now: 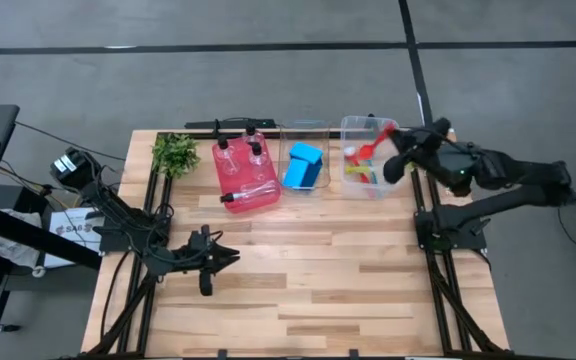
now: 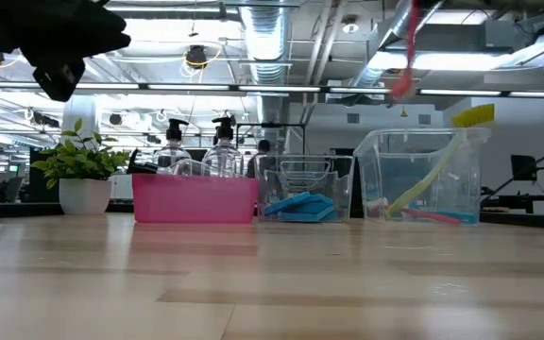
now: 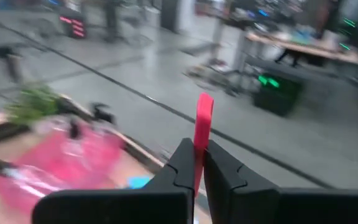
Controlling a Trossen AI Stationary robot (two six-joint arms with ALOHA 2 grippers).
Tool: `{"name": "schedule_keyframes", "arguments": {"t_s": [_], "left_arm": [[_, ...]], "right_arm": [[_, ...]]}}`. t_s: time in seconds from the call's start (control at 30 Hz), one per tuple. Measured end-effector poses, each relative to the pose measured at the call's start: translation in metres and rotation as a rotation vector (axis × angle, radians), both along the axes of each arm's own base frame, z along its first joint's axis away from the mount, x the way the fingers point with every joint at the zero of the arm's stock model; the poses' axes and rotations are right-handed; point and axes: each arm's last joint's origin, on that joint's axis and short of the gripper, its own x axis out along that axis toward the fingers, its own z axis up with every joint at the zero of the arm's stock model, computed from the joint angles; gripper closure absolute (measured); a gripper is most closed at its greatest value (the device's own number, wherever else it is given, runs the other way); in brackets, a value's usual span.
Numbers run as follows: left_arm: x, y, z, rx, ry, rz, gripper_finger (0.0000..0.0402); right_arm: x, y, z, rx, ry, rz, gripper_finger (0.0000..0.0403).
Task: Pick & Place Kitchen Sink Supplies
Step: Put the green dish brush into the right transparent bin, then return to Home Position
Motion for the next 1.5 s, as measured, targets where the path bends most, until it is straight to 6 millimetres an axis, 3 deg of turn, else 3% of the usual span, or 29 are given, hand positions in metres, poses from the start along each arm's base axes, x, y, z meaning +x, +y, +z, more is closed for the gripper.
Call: {"name": "schedule_keyframes", "arguments": {"t_s": [0.17,0.33,0.5,0.7,0.9,1.07,1.3,1.5], "left_arm": [[0.0,0.0,0.0,-0.007,-0.004,0.001,0.033],[0.0,0.0,0.001,-0.011,-0.007,0.001,0.033],[0.0,0.0,0.001,-0.012,-0.007,0.001,0.033],[-0.002,0.001,0.003,0.081,-0.006,-0.015,0.033],[-0.024,0.013,0.009,0.03,-0.071,0.071,0.033],[-0.045,0.029,0.002,-0.011,-0.107,0.052,0.033],[-0.06,0.045,-0.015,-0.031,-0.133,-0.031,0.033],[-0.06,0.044,-0.003,0.044,-0.224,-0.217,0.033]], "right_arm": [[-0.001,-0.023,-0.017,0.079,0.102,-0.173,0.0372],[0.006,-0.039,-0.028,0.16,0.172,-0.19,0.025],[0.014,-0.04,-0.031,0.142,0.229,-0.16,0.0123],[0.008,-0.028,-0.018,0.109,0.124,-0.078,0.0041],[-0.01,-0.009,-0.009,0.097,0.087,0.129,0.001],[-0.028,0.005,-0.014,0.096,0.061,0.269,0.0004],[-0.043,0.023,-0.049,0.096,-0.011,0.478,0.0007],[-0.039,0.042,-0.089,0.028,-0.1,0.666,0.0005]]}}
